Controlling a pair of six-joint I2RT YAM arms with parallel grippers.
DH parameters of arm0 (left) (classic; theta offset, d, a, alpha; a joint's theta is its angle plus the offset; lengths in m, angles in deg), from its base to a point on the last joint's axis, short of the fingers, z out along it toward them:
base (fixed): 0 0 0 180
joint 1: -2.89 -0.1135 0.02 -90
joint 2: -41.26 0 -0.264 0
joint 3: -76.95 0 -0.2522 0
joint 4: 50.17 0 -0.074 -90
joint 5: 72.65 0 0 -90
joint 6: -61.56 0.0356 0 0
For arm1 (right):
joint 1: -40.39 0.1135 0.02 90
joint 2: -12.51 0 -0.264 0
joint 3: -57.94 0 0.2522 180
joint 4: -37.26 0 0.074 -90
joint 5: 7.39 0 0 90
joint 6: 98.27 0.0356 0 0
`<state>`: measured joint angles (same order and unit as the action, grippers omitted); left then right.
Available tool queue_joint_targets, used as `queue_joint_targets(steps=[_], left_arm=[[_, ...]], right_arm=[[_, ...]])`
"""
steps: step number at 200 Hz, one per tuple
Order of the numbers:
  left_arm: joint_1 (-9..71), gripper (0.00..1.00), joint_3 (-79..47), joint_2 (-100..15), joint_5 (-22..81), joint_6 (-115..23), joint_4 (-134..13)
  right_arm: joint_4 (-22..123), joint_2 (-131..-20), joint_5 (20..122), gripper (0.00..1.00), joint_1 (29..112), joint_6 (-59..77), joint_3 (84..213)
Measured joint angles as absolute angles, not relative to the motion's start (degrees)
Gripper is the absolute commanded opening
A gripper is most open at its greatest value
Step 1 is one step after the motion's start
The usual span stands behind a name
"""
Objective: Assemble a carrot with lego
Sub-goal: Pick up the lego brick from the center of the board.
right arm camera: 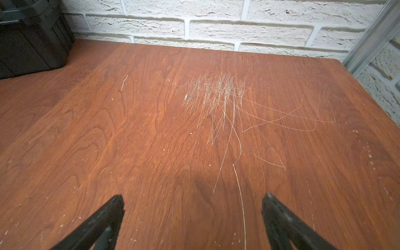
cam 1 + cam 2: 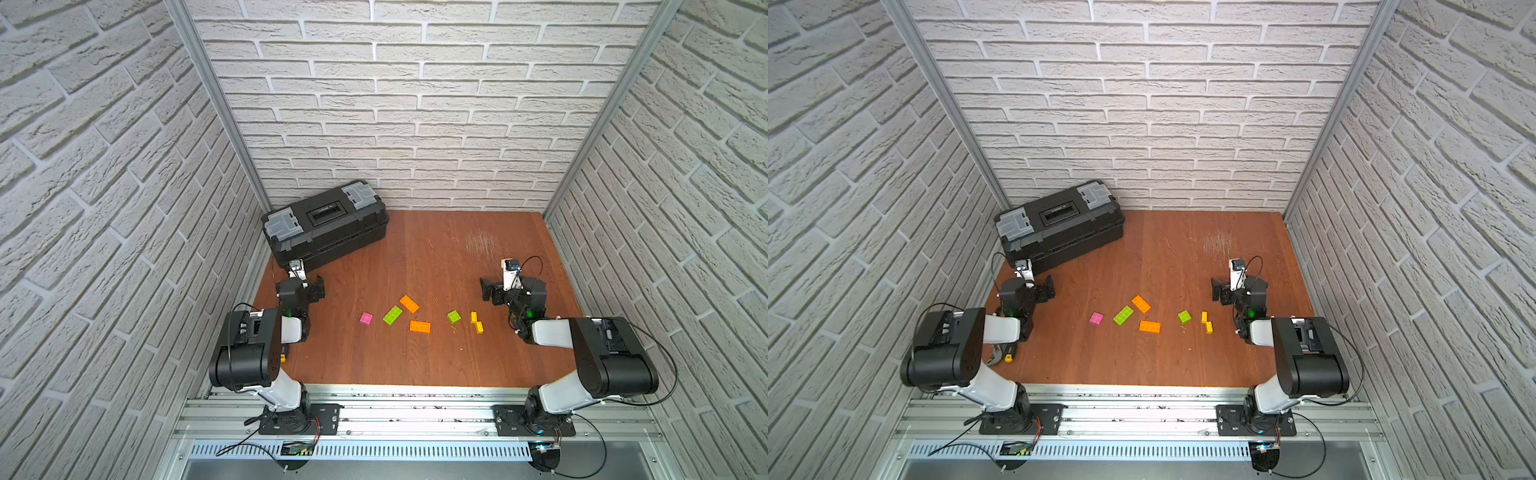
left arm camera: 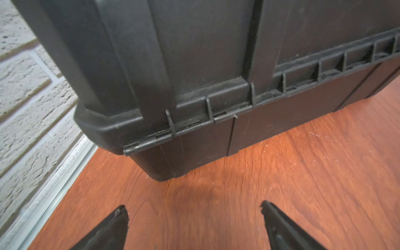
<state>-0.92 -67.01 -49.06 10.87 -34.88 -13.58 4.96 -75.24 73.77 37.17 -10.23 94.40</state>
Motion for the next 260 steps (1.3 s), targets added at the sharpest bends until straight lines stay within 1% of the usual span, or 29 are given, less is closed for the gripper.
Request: queue_joint_targets(steps=[110, 129, 138, 151, 165, 168, 170, 175, 179, 183, 189, 195, 203, 209, 228, 248, 249, 255, 260], left_arm=[[-1.5, 0.98, -67.0, -49.1, 12.1, -35.1, -13.6], [-0.5, 0.98, -67.0, -48.7, 11.8, -34.4, -14.5], [0.5, 0.98, -67.0, -47.5, 11.3, -33.6, -16.0], [3.1, 0.98, -66.7, -44.4, 9.1, -32.4, -19.6], [6.3, 0.98, -65.3, -40.0, 5.1, -31.5, -24.4], [7.1, 0.98, -64.8, -38.8, 4.1, -31.5, -25.4], [7.4, 0.98, -64.6, -38.4, 3.7, -31.4, -25.8], [8.5, 0.98, -63.8, -36.4, 2.1, -31.5, -27.4], [9.1, 0.98, -63.2, -35.2, 1.2, -31.6, -28.2], [9.6, 0.98, -62.5, -33.9, 0.2, -31.7, -29.6], [10.1, 0.98, -61.4, -31.9, -1.1, -32.4, -31.5], [10.4, 0.98, -60.1, -29.7, -2.4, -33.4, -34.3], [10.6, 0.98, -58.3, -27.1, -3.9, -34.9, -38.0], [10.7, 0.98, -56.8, -25.0, -5.1, -36.4, -41.4], [11.3, 0.98, -52.1, -18.6, -8.0, -42.5, -52.6], [13.2, 0.98, -48.5, -11.9, -9.4, -48.4, -63.9], [13.3, 0.98, -48.4, -11.7, -9.5, -48.8, -64.2], [14.2, 0.98, -47.9, -9.7, -9.6, -50.6, -67.3], [15.0, 0.98, -47.8, -8.3, -9.8, -51.9, -69.7]], right_arm=[[5.0, -75.2, 73.8, 1.0, 37.2, -10.2, 94.4], [5.2, -74.8, 74.0, 1.0, 37.2, -10.2, 94.4], [7.2, -72.9, 75.2, 1.0, 37.7, -10.1, 94.4], [14.5, -66.7, 78.9, 1.0, 38.9, -8.9, 95.0], [27.3, -59.8, 84.7, 0.98, 39.9, -1.8, 99.8], [30.4, -58.9, 85.9, 0.99, 40.0, 0.2, 101.4], [32.6, -58.3, 86.7, 0.96, 40.0, 1.6, 102.7], [37.1, -57.4, 87.5, 0.82, 39.9, 4.3, 105.9], [40.3, -57.0, 87.6, 0.74, 39.5, 5.3, 108.7], [43.4, -56.9, 87.4, 0.72, 39.1, 6.5, 111.2], [46.6, -57.1, 87.0, 0.7, 38.8, 7.3, 114.4], [50.7, -57.6, 86.8, 0.71, 38.6, 8.1, 117.9], [54.7, -58.4, 86.5, 0.76, 39.1, 8.6, 120.9], [57.6, -59.0, 86.2, 0.77, 40.0, 8.7, 122.5], [66.8, -61.0, 85.6, 0.79, 45.2, 8.6, 125.5], [75.3, -64.5, 84.9, 0.77, 51.7, 8.3, 128.7], [75.8, -64.8, 84.9, 0.78, 52.1, 8.3, 128.9], [77.6, -65.6, 84.0, 0.89, 53.5, 8.2, 129.7], [78.9, -66.3, 83.0, 0.92, 54.8, 8.1, 130.4]])
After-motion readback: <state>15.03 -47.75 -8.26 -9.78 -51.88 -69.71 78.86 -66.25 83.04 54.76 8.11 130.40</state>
